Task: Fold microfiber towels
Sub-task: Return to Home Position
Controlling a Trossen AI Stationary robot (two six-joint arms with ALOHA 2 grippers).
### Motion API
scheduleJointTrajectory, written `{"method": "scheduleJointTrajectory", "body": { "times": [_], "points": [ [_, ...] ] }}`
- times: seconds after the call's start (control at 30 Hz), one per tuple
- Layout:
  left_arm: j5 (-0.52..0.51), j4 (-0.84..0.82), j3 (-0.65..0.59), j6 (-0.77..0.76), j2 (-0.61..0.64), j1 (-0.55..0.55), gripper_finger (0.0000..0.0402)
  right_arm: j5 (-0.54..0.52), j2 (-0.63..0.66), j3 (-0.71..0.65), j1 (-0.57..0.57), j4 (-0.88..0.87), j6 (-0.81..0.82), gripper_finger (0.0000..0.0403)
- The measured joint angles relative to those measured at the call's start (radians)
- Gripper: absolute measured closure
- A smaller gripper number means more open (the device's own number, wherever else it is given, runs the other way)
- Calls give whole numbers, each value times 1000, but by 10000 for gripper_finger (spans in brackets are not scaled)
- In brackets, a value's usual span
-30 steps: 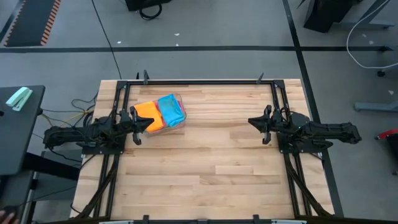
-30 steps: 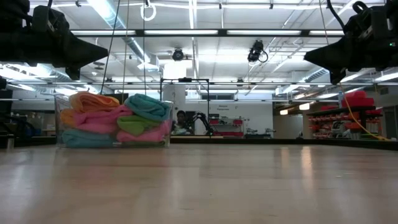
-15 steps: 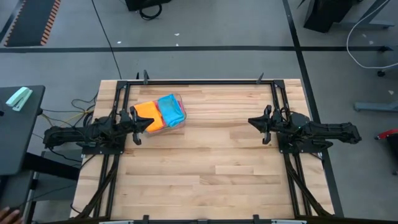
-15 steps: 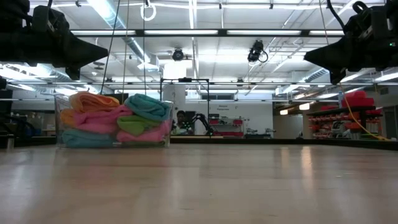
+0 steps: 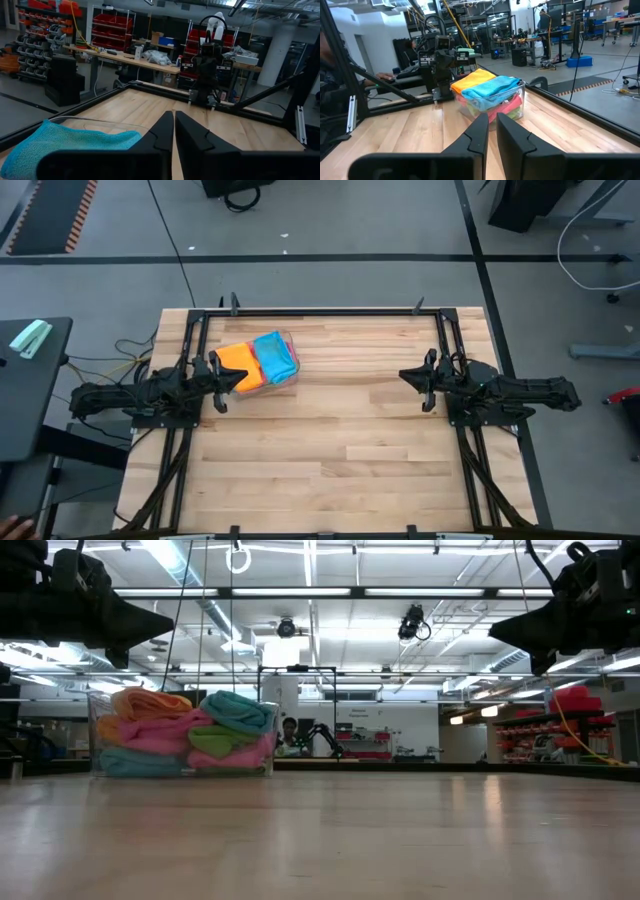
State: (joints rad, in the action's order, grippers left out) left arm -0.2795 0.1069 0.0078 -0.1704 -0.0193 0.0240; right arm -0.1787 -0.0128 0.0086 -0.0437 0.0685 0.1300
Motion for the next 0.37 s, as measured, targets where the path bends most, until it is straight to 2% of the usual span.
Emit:
{"method": "scheduleJointTrajectory", "body": {
  "times": [0.37],
  "points": [
    [0,0,0,0,0,0,365,0,0,0,0,0,0,359]
  ]
}}
